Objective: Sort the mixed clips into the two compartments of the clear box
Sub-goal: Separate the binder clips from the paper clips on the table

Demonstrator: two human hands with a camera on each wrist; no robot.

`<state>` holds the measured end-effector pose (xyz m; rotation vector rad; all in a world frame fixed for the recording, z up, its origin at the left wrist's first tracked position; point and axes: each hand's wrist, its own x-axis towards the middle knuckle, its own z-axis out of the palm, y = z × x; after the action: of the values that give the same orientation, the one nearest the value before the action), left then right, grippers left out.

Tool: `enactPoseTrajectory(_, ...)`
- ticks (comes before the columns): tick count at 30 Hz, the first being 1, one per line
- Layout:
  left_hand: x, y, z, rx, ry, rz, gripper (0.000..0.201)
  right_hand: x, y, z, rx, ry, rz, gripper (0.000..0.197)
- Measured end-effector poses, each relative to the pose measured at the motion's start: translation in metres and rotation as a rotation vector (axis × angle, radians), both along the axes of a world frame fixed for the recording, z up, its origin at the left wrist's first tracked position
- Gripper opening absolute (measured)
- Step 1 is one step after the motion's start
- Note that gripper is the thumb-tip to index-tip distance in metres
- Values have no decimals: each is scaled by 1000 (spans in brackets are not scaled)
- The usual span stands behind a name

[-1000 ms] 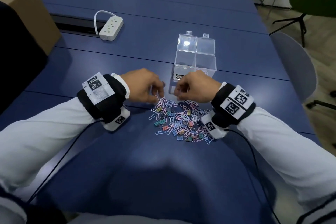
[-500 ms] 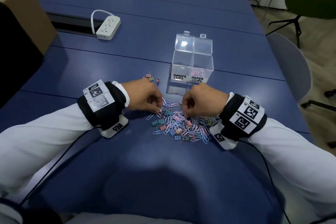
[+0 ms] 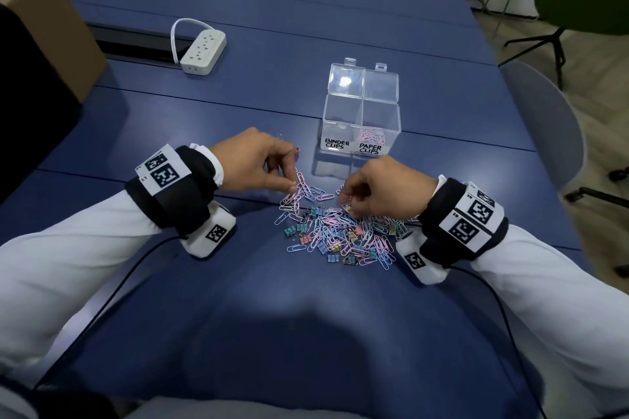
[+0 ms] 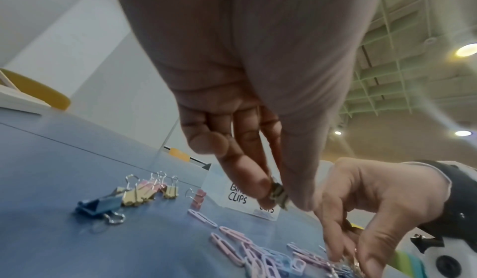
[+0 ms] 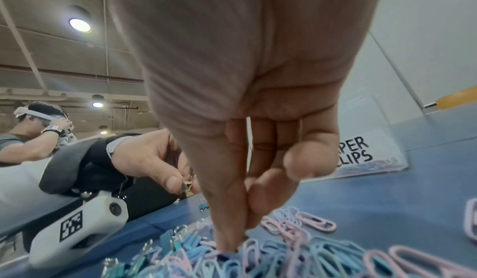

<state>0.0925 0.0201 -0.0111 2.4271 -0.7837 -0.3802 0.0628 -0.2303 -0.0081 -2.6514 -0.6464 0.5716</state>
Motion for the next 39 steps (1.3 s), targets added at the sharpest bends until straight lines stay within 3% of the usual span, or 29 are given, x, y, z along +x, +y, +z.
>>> enactPoseTrajectory(5, 1, 1, 4, -28, 13, -31, 27, 3, 5, 5, 95, -54, -17, 15)
enactPoseTrajectory(9, 15, 11, -1, 114, -101, 63, 29, 16, 24, 1, 189, -86, -85, 16)
enactPoseTrajectory(14, 25, 18, -4, 281, -106, 142, 32, 39, 48, -3, 275, -98, -180, 14)
enactPoseTrajectory(19, 24, 19, -5, 353, -192, 188, 36, 43, 56, -7, 357, -46, -196, 33)
enactPoseTrajectory(26, 10, -1, -3, 454, -172, 25, 39, 25, 30, -11, 134, -121, -82, 21)
enactPoseTrajectory(31, 4, -18, -5, 584, -201, -79, 34, 7, 4, -3, 101, -121, -102, 19)
enactPoseTrajectory(39, -10, -48, -4, 450, -225, -217, 33, -15, -44, 11, 3, -127, -163, 32)
